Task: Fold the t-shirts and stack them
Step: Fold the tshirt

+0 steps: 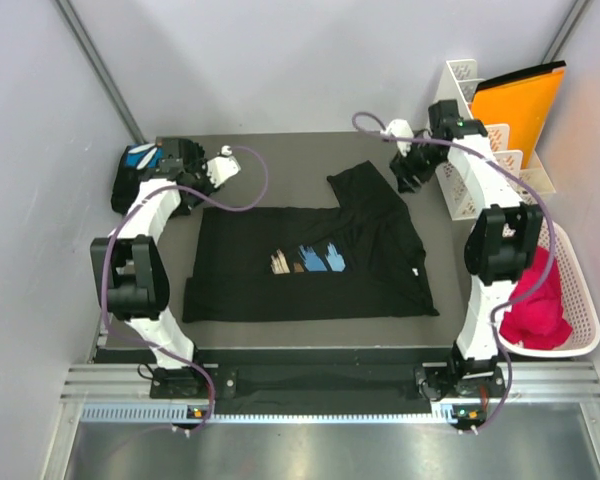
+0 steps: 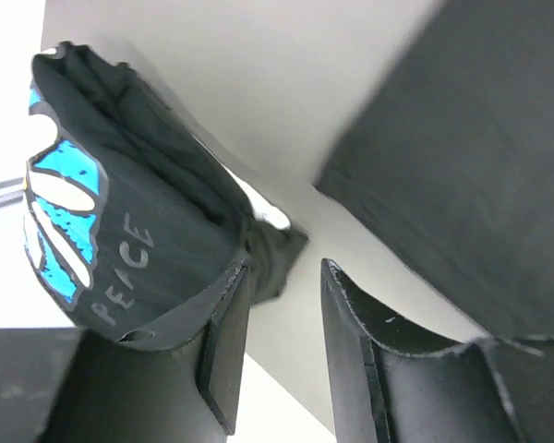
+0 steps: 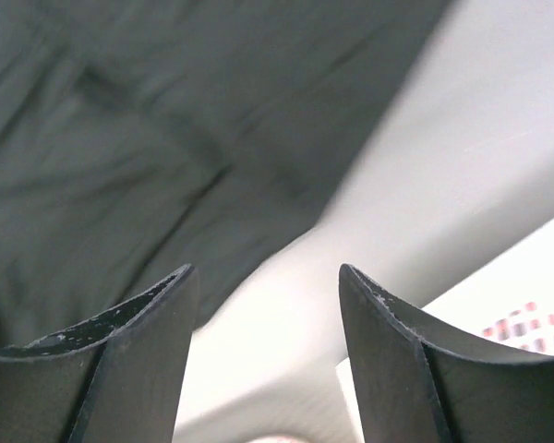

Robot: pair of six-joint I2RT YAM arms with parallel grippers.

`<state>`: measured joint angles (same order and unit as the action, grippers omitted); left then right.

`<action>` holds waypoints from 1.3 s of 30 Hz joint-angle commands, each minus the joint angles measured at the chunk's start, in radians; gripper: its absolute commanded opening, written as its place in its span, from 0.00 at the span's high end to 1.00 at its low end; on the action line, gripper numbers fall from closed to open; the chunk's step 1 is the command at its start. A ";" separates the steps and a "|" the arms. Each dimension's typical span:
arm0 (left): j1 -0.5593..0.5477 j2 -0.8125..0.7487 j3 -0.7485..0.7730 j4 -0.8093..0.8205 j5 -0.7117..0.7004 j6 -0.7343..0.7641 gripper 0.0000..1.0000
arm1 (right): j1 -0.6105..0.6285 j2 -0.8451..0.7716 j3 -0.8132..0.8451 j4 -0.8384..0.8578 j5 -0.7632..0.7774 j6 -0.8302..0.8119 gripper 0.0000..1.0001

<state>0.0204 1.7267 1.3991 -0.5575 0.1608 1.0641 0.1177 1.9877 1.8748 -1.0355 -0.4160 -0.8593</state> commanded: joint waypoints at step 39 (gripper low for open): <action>-0.082 0.342 0.178 -0.013 -0.233 0.180 0.63 | 0.003 0.491 0.345 0.775 -0.075 0.853 0.37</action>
<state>-0.0654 2.0407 1.4967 -0.4984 -0.0772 1.1522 0.1055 2.4641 2.1620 -0.3161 -0.4698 -0.0666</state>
